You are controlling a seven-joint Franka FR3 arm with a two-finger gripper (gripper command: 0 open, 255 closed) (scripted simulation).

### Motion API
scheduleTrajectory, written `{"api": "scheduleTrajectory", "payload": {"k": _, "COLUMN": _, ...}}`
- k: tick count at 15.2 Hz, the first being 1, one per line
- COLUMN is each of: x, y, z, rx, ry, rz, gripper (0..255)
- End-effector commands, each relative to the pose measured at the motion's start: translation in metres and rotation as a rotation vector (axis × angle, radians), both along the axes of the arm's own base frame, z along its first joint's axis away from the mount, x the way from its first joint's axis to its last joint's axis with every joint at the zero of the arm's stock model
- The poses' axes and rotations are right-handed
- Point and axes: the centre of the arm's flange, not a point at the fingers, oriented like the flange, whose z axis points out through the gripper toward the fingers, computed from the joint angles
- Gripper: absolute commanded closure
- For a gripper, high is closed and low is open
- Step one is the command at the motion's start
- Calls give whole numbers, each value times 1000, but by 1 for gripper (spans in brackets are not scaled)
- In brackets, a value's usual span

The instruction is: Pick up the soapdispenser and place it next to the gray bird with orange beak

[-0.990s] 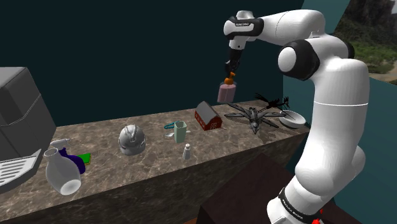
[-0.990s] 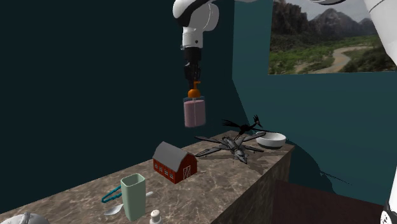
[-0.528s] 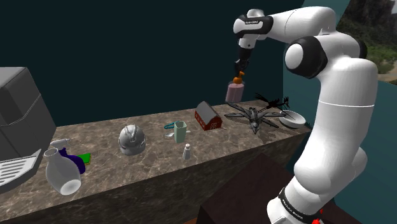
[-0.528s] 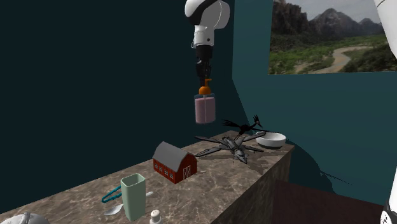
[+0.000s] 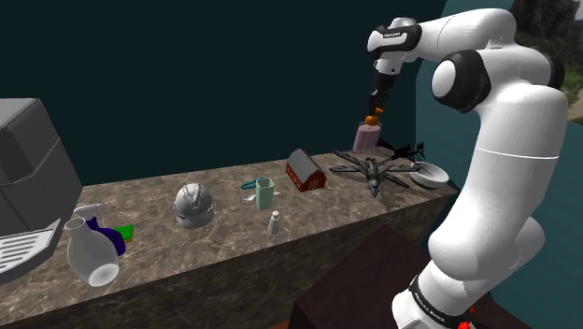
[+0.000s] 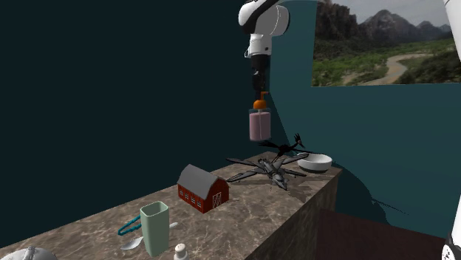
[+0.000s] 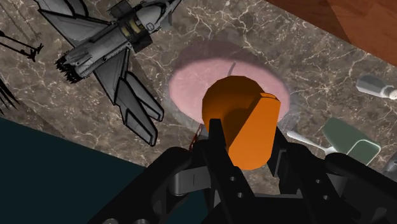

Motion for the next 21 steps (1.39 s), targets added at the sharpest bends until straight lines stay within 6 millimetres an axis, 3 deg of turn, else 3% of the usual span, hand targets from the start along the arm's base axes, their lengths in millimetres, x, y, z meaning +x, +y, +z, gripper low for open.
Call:
{"api": "scheduleTrajectory", "payload": {"k": 1, "x": -17, "y": -20, "z": 1, "rx": 0, "ry": 0, "rz": 2, "gripper": 255}}
{"api": "scheduleTrajectory", "payload": {"k": 19, "x": -171, "y": -201, "z": 1, "rx": 0, "ry": 0, "rz": 2, "gripper": 255}}
{"api": "scheduleTrajectory", "payload": {"k": 21, "x": -176, "y": -207, "z": -4, "rx": 0, "ry": 0, "rz": 2, "gripper": 255}}
